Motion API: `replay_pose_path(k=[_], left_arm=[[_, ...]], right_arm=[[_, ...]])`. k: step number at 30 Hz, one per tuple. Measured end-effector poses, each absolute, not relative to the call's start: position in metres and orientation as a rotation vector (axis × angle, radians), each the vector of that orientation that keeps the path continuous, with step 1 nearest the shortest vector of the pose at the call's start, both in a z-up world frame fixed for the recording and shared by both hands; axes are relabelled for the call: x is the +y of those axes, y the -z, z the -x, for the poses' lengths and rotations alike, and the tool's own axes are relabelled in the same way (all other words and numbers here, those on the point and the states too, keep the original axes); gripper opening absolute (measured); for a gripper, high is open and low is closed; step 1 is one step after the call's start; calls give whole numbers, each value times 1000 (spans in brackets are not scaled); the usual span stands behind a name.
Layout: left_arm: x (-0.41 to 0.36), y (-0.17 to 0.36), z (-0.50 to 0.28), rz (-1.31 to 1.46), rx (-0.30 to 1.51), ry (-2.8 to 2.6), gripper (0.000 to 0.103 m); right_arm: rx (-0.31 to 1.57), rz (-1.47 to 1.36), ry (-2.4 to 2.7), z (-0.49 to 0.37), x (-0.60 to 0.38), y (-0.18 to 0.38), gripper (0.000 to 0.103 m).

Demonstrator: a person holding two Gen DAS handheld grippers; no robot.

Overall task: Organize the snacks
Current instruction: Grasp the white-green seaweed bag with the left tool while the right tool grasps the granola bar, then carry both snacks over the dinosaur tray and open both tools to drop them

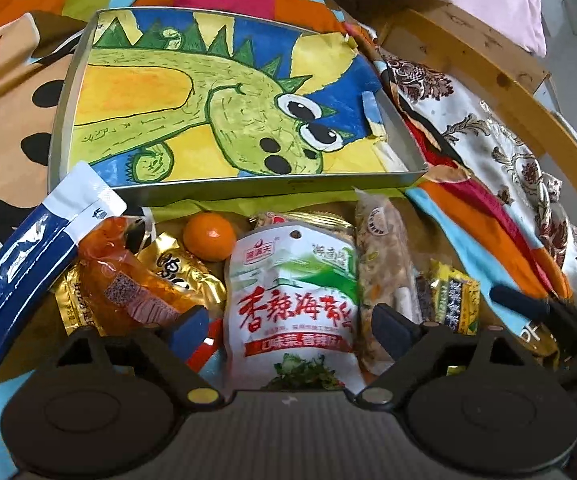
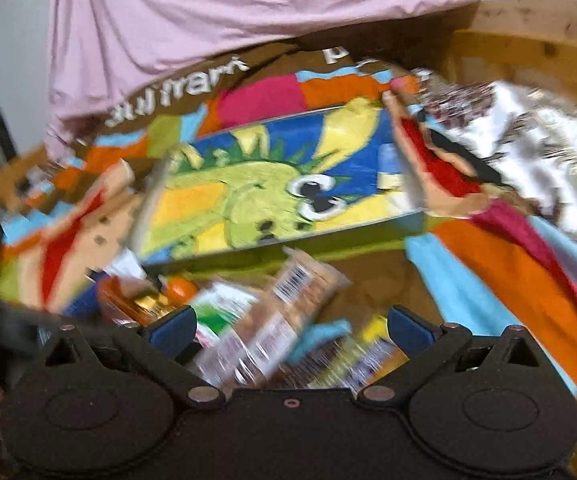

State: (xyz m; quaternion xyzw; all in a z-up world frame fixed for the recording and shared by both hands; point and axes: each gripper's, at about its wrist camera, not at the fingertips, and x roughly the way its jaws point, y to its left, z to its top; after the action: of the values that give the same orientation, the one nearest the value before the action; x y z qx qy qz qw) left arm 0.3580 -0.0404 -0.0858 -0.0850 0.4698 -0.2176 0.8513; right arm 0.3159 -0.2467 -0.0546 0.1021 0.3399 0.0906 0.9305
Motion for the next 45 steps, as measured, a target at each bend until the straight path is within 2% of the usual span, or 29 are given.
replay_pose_path(k=[4,8,13,19,22,25,31,40,45], left_arm=[[-36,89,-356,152,1000,476,91],[-39,90,-351,100,993,482,91],[-54,90,-349,47,1007,486,80],[-60,88,-346,41,1013,447,73],[-59,86,-342,45,1014,426,66],[-58,85,-338,42,1010,421,66],[-55,89,-338,75,1005,415,65],[-51,81,-328,113,999,327,44],[-45,71,-321,201,1005,305,42]], right_arm=[[785,-378,-293,-343,-260,65,91],[836,-366,-275,-352,-256,76,81],[856,-342,-270,-356,-247,82,56],[855,-377,-281,-352,-252,79,47],[856,-375,-295,-350,-251,77,48],[899,-404,-307,-354,-250,83,53],[901,-398,-312,-351,-245,85,51],[846,-396,-292,-339,-254,70,49],[779,-457,-282,-335,-271,58,49]])
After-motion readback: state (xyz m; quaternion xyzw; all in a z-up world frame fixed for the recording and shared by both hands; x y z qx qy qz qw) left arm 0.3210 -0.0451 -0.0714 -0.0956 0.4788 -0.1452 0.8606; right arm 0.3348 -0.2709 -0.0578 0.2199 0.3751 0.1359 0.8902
